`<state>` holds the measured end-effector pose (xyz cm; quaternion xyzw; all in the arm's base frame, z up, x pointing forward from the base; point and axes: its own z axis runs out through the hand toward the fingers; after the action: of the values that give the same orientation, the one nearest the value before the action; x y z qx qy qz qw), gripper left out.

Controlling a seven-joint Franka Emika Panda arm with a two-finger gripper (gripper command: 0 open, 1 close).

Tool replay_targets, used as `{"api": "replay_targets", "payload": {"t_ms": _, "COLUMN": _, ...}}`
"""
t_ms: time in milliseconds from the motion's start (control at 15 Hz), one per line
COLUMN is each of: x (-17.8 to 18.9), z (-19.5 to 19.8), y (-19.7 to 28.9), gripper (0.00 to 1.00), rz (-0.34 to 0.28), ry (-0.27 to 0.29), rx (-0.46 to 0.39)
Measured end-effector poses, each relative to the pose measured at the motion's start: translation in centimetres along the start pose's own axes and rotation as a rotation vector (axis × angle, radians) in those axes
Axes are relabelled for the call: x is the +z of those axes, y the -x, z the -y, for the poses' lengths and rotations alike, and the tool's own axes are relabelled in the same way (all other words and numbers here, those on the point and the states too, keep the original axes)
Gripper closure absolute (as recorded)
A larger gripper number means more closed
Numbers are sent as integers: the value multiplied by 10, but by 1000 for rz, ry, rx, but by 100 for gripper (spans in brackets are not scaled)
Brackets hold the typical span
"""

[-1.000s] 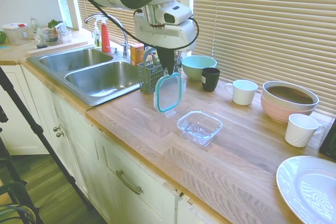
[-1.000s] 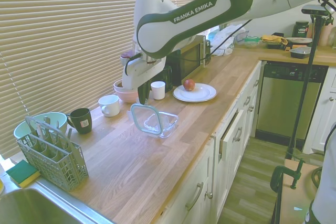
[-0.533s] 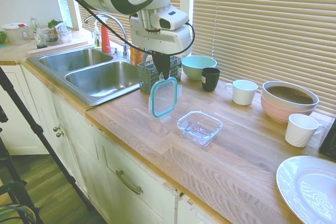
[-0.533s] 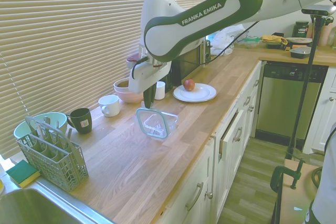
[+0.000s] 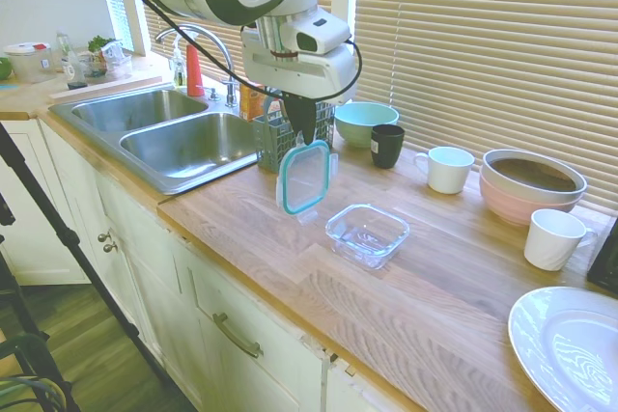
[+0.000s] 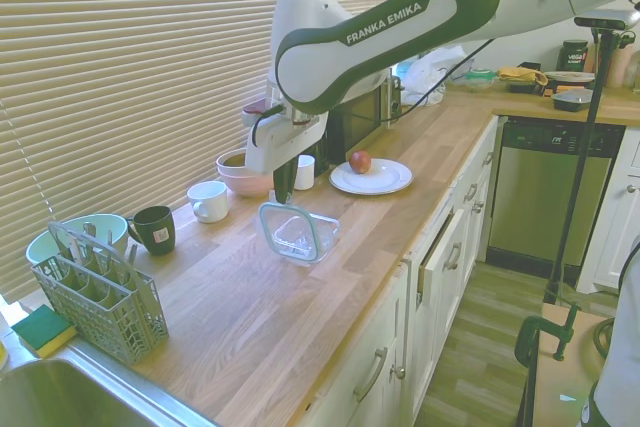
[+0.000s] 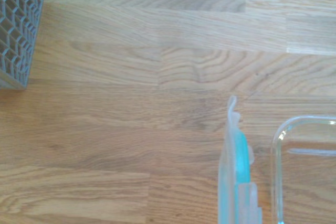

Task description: Cover the lid of the food container

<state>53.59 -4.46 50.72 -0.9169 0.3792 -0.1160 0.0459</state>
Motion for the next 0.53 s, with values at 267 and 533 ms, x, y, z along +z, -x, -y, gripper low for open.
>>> {"api": "replay_targets", "payload": {"t_ms": 267, "x": 1, "z": -10, "y": -12, "gripper": 100, "rz": -1, "ry": 7, "rx": -2}}
{"api": "replay_targets", "payload": {"t_ms": 533, "x": 17, "z": -17, "y": -32, "gripper": 100, "rz": 7, "ry": 24, "rx": -14}}
